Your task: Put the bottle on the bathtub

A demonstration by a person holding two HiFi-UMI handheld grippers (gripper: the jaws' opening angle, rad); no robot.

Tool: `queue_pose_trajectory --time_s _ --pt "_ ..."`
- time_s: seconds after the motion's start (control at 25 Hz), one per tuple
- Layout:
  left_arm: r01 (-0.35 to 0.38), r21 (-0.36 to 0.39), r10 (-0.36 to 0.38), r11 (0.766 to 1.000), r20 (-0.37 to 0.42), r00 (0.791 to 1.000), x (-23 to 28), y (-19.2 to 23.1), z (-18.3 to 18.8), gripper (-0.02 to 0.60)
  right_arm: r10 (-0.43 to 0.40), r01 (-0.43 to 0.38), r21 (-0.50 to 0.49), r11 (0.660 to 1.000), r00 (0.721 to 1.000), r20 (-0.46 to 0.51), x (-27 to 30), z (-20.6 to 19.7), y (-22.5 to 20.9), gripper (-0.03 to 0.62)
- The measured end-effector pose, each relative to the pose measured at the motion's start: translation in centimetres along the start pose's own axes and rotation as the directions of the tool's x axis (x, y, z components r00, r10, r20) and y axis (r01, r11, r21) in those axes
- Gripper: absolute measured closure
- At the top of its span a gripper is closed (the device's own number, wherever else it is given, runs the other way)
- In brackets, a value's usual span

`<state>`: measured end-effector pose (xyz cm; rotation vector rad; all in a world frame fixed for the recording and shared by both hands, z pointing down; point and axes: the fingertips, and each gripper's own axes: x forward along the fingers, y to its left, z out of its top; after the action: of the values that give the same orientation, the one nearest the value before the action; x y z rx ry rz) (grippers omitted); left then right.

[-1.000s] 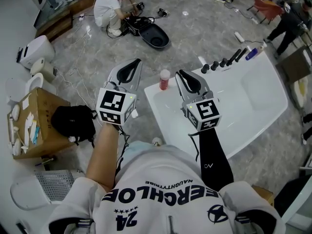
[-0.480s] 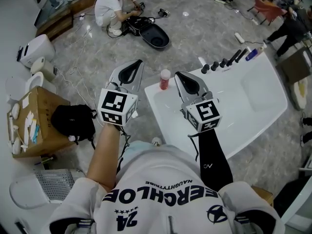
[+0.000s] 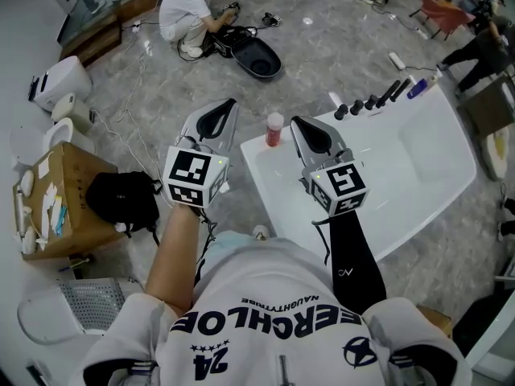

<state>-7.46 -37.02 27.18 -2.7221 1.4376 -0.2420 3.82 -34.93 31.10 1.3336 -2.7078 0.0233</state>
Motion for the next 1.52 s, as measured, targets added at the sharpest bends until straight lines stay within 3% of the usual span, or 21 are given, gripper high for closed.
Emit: queue_pose_trajectory --time_s 0.56,0.84,1.52 --pt "-0.013 0.016 0.013 1.0 -0.023 1.0 -0.6 0.4 -0.2 0.58 -0.018 0.018 -0.003 1.0 1.0 -0.008 -0.3 -0.3 -0.4 0.565" --pt "-0.011 0.012 0.011 1.0 0.003 1.0 -1.1 0.5 0.7 0.581 -0.045 0.045 -0.003 0.999 0.999 -0.012 -0.5 -0.5 -1.2 0.565" --pt "-0.096 0.033 0.095 0.995 0.034 0.995 -1.5 2.3 1.5 0.58 -0.104 0.104 -0.031 0.994 0.995 -0.008 -1.3 -0.7 -2.2 0.565"
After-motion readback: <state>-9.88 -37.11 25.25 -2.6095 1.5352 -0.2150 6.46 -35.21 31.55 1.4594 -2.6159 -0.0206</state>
